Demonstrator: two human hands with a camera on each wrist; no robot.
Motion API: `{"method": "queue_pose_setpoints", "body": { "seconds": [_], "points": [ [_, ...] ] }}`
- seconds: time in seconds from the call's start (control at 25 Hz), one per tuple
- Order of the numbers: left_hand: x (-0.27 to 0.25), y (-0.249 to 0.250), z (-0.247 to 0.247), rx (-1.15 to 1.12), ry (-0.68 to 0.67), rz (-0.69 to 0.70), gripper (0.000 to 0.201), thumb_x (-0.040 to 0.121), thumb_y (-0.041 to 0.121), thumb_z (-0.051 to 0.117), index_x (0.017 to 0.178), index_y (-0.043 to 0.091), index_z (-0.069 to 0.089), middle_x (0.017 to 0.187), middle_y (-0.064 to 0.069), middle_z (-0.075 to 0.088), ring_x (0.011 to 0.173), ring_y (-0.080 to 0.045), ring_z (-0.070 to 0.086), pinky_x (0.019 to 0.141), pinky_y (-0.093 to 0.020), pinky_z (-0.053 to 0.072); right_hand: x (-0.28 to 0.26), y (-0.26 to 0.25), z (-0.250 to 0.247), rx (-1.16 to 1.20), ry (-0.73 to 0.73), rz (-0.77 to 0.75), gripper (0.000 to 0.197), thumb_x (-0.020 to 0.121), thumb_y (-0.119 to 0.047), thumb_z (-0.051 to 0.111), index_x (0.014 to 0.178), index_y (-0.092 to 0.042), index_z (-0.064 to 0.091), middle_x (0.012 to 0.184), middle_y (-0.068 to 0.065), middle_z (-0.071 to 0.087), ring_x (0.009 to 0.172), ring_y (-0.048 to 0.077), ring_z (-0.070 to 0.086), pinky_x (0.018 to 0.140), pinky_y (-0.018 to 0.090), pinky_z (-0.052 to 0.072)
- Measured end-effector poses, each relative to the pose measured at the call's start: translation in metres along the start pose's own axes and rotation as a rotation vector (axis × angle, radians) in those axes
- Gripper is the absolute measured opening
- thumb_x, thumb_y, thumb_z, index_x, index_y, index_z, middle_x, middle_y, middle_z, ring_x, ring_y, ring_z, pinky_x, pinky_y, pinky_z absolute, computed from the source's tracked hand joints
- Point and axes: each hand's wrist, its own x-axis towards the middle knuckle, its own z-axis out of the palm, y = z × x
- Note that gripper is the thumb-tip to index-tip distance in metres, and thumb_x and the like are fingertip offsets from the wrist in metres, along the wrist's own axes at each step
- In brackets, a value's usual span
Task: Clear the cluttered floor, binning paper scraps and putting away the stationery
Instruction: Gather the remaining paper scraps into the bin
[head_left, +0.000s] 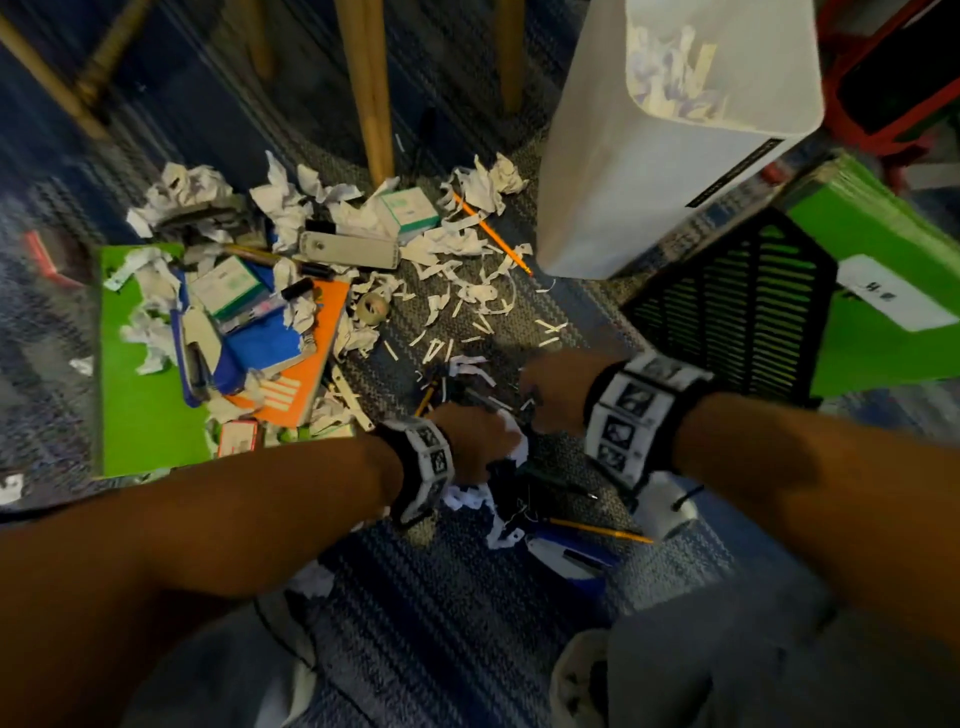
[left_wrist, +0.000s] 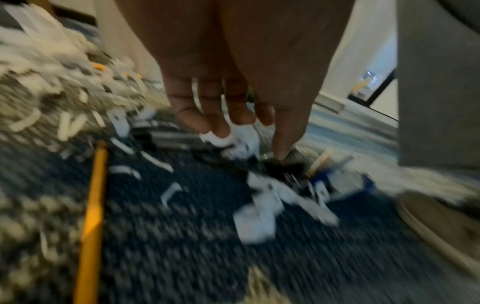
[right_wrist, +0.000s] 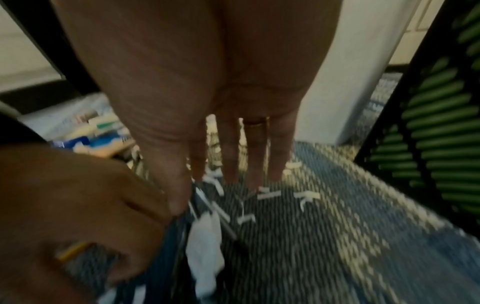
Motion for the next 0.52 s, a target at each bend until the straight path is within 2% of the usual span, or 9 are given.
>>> {"method": "queue_pose_setpoints", "body": {
  "seconds": [0.04, 0.08, 0.16, 0.2, 0.28, 0.36, 0.52],
  "points": [
    [-0.002, 0.006, 0.015, 0.047, -0.005, 0.048, 0.038, 0.095, 0.024, 0.052, 0.130, 0.015, 0.041, 0.122, -0.013, 0.052, 0.106, -0.035, 0.054, 0.073, -0.041, 0.050, 0.020, -0.005, 0.017, 0.036, -0.032, -0.040, 0.045, 0.095, -0.023, 0.057, 0.134, -0.003, 0.049, 0.133, 0.021, 0.050, 0.117, 0.040, 0.051, 0.095, 0.048, 0.046],
    [-0.004, 0.012, 0.030, 0.064, 0.003, 0.077, 0.045, 0.093, 0.028, 0.055, 0.134, 0.018, 0.039, 0.130, -0.013, 0.048, 0.114, -0.035, 0.049, 0.077, -0.043, 0.050, 0.037, -0.009, 0.034, 0.066, -0.021, -0.077, 0.046, 0.095, -0.022, 0.057, 0.138, -0.010, 0.046, 0.137, 0.018, 0.044, 0.116, 0.040, 0.050, 0.094, 0.048, 0.046],
    [-0.009, 0.027, 0.052, 0.022, 0.037, 0.095, 0.062, 0.088, 0.040, 0.061, 0.142, 0.027, 0.034, 0.147, -0.013, 0.028, 0.129, -0.036, 0.030, 0.087, -0.049, 0.045, 0.061, -0.016, 0.068, 0.133, 0.066, -0.105, 0.051, 0.093, -0.022, 0.059, 0.140, -0.026, 0.041, 0.144, 0.013, 0.030, 0.116, 0.038, 0.049, 0.097, 0.047, 0.045],
    [-0.011, 0.035, 0.061, -0.002, 0.034, 0.077, 0.070, 0.086, 0.047, 0.063, 0.145, 0.030, 0.029, 0.150, -0.012, 0.018, 0.132, -0.036, 0.023, 0.090, -0.053, 0.043, 0.070, -0.018, 0.082, 0.160, 0.096, -0.087, 0.050, 0.093, -0.020, 0.059, 0.139, -0.028, 0.042, 0.144, 0.013, 0.028, 0.115, 0.038, 0.048, 0.098, 0.045, 0.044],
    [-0.012, 0.050, 0.076, -0.035, -0.005, -0.001, 0.082, 0.081, 0.059, 0.063, 0.146, 0.034, 0.020, 0.153, -0.010, 0.008, 0.134, -0.039, 0.016, 0.094, -0.061, 0.039, 0.083, -0.019, 0.107, 0.215, 0.135, -0.048, 0.044, 0.091, -0.016, 0.060, 0.132, -0.025, 0.049, 0.141, 0.013, 0.031, 0.112, 0.036, 0.049, 0.095, 0.040, 0.045],
    [-0.008, 0.056, 0.089, -0.117, -0.024, -0.132, 0.088, 0.078, 0.067, 0.060, 0.146, 0.035, 0.016, 0.155, -0.011, 0.005, 0.137, -0.042, 0.014, 0.097, -0.065, 0.034, 0.090, -0.016, 0.121, 0.252, 0.181, -0.020, 0.034, 0.087, -0.010, 0.063, 0.118, -0.021, 0.056, 0.137, 0.012, 0.034, 0.108, 0.034, 0.050, 0.088, 0.037, 0.046],
    [0.003, 0.062, 0.099, -0.271, 0.011, -0.329, 0.089, 0.079, 0.066, 0.060, 0.146, 0.031, 0.014, 0.156, -0.012, 0.004, 0.139, -0.043, 0.012, 0.098, -0.066, 0.032, 0.091, -0.013, 0.120, 0.411, 0.297, 0.046, 0.027, 0.085, -0.003, 0.059, 0.106, -0.019, 0.057, 0.121, 0.006, 0.042, 0.089, 0.027, 0.051, 0.072, 0.030, 0.041]
  ]
}}
